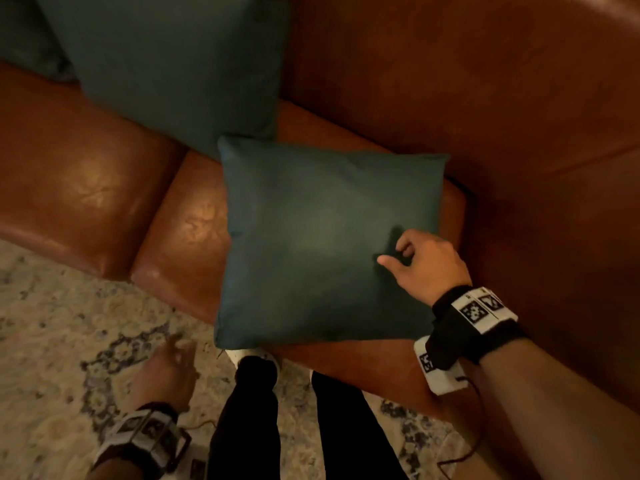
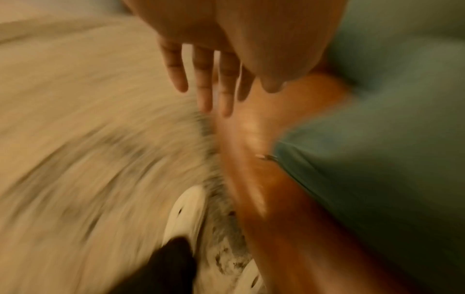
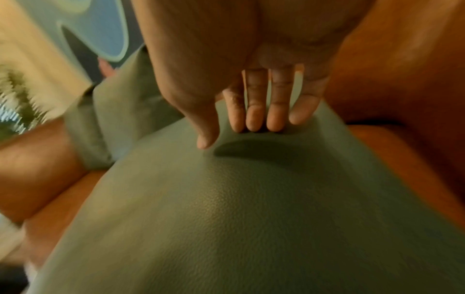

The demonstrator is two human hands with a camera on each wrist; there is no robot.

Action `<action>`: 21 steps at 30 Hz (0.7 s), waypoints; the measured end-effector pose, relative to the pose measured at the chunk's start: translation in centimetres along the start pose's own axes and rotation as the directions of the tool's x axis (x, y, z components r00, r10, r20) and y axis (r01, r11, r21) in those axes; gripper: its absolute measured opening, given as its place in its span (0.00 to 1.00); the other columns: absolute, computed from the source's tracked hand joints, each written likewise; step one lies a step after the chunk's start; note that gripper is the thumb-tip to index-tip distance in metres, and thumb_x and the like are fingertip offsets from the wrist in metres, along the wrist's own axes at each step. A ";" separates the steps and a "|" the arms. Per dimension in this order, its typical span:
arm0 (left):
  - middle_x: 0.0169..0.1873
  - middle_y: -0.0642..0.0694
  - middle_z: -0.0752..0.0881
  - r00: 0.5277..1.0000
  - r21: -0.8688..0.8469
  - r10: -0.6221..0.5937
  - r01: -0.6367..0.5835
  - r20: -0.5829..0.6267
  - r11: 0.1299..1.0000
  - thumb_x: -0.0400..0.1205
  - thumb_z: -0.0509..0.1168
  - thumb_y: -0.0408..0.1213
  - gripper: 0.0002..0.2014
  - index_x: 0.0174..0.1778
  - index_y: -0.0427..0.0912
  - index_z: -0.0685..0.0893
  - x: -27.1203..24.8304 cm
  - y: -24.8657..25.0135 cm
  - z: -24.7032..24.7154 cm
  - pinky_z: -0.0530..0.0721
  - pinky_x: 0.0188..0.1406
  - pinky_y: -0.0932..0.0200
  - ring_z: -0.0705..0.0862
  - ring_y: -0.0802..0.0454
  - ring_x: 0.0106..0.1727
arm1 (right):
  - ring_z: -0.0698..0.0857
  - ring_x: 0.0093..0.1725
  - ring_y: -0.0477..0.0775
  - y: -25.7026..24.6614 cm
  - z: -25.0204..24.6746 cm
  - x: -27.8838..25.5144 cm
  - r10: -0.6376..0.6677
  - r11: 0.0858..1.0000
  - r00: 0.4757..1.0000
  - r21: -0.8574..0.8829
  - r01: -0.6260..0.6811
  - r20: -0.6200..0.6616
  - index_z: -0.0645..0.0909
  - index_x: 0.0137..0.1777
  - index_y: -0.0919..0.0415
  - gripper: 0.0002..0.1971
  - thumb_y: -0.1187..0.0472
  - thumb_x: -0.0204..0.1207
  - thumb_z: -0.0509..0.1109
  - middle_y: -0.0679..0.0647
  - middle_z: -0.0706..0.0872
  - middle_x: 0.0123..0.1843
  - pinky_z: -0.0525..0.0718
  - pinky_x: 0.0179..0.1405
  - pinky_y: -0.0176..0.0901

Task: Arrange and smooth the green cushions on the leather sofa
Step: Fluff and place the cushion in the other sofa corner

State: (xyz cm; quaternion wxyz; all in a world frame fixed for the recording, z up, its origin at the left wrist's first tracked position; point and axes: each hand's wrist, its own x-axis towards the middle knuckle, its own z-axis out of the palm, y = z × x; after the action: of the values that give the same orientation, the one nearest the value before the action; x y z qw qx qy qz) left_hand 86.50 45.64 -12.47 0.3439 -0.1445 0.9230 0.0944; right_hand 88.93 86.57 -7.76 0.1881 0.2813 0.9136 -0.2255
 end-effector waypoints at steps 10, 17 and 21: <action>0.83 0.46 0.60 0.064 0.542 0.881 -0.808 0.469 -0.230 0.76 0.59 0.63 0.36 0.81 0.58 0.60 -2.1 22.5 2.9 0.50 0.79 0.32 0.55 0.40 0.84 | 0.81 0.64 0.66 6.1 9.1 -6.9 0.449 0.881 0.892 0.188 -0.434 -0.047 0.58 0.78 0.48 0.41 0.25 0.70 0.56 0.59 0.79 0.71 0.80 0.57 0.57; 0.78 0.30 0.62 0.706 0.571 0.701 -0.539 -0.095 0.620 0.79 0.50 0.63 0.35 0.80 0.49 0.63 4.4 20.4 -6.3 0.59 0.74 0.30 0.60 0.25 0.77 | 0.85 0.58 0.59 7.9 9.6 -8.7 0.570 0.729 0.807 0.548 -0.410 -0.155 0.73 0.66 0.50 0.20 0.43 0.78 0.66 0.55 0.86 0.58 0.82 0.56 0.53; 0.40 0.38 0.88 0.479 0.249 0.878 -0.850 0.001 0.464 0.79 0.59 0.45 0.15 0.49 0.40 0.86 -2.3 22.5 -4.6 0.82 0.45 0.47 0.87 0.37 0.41 | 0.86 0.32 0.40 5.0 8.6 -10.6 0.760 -0.039 0.642 0.993 -0.110 0.101 0.80 0.43 0.56 0.06 0.56 0.80 0.69 0.49 0.88 0.34 0.82 0.35 0.41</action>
State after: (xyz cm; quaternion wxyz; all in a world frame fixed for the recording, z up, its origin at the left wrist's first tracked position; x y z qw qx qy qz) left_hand 77.85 65.96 -5.83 0.2023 0.3753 0.8927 0.1456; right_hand 101.95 81.24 -11.39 -0.2149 0.6668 0.3982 -0.5921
